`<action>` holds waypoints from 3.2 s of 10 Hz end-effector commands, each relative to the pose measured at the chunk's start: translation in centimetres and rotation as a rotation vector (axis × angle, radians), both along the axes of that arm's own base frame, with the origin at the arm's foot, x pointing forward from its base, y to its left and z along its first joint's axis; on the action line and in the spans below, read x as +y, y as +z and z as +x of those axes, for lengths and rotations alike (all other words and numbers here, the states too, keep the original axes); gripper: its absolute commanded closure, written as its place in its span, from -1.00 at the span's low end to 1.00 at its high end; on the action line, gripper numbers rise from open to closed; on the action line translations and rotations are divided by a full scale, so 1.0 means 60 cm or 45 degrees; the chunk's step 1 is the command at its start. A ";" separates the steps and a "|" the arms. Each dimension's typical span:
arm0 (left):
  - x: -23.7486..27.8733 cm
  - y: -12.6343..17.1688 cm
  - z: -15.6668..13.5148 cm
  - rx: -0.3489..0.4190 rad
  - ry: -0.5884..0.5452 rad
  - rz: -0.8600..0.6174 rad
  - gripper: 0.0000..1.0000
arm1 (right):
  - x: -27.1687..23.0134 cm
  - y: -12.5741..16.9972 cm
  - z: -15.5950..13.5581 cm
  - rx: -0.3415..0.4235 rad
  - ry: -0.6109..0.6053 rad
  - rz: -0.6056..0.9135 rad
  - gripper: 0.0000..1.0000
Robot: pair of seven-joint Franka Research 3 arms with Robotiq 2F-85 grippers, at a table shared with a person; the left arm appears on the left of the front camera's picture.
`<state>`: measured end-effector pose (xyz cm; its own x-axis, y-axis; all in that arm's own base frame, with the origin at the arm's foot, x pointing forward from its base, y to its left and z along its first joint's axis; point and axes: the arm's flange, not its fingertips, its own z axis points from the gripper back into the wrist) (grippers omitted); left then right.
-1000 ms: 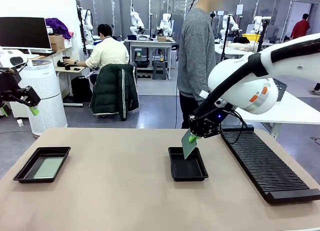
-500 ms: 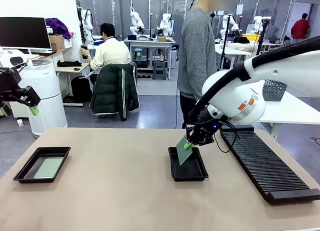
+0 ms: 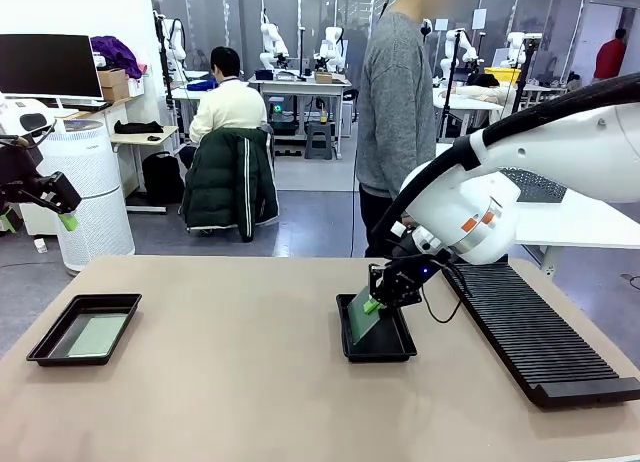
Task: Inspect and transfer BCBs to ESD trays.
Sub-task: Pick up the Blank PCB from the PCB Rack and place it in the right ESD tray.
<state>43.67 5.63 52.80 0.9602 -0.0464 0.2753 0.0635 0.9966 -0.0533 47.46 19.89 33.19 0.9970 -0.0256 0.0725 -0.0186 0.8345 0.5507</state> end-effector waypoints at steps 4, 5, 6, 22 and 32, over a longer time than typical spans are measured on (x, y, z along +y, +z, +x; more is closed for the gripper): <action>-0.001 -0.002 -0.003 -0.006 0.002 0.003 -0.99 | -0.016 -0.052 0.004 -0.006 -0.029 0.065 0.96; -0.001 -0.002 -0.003 -0.006 0.002 0.003 -0.99 | -0.010 -0.028 0.004 0.027 -0.021 0.034 0.96; -0.001 -0.002 -0.003 -0.006 0.002 0.003 -0.99 | -0.010 -0.028 0.004 0.027 -0.021 0.034 0.96; -0.001 -0.002 -0.003 -0.006 0.002 0.003 -0.99 | 0.022 0.038 0.014 0.097 0.029 -0.245 -1.00; -0.001 -0.002 -0.003 -0.006 0.002 0.003 -0.99 | 0.022 0.123 -0.010 0.147 0.030 -0.543 -1.00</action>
